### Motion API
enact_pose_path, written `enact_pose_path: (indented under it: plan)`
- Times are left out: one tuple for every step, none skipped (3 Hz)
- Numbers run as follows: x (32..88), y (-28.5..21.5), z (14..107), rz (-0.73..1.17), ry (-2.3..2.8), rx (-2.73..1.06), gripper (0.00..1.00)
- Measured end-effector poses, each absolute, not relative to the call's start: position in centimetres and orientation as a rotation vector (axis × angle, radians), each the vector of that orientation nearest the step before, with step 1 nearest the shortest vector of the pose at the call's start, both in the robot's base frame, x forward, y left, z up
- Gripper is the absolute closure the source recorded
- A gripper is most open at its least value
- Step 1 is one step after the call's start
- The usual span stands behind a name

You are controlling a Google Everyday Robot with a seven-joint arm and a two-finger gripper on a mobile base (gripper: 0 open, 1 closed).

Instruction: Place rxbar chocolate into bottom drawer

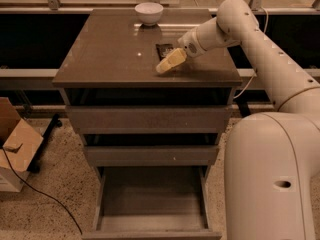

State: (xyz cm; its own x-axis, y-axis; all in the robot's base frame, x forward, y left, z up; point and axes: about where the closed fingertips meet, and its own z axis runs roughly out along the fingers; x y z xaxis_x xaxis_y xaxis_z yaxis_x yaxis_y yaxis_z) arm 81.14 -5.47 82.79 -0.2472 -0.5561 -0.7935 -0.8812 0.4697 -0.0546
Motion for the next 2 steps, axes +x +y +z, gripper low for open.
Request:
enact_pose_path:
  plan:
    - [81.53,-5.02,82.33,0.541,1.94,-1.208,0.25]
    - [81.52,-4.77,82.17,0.557,1.94,-1.226,0.49]
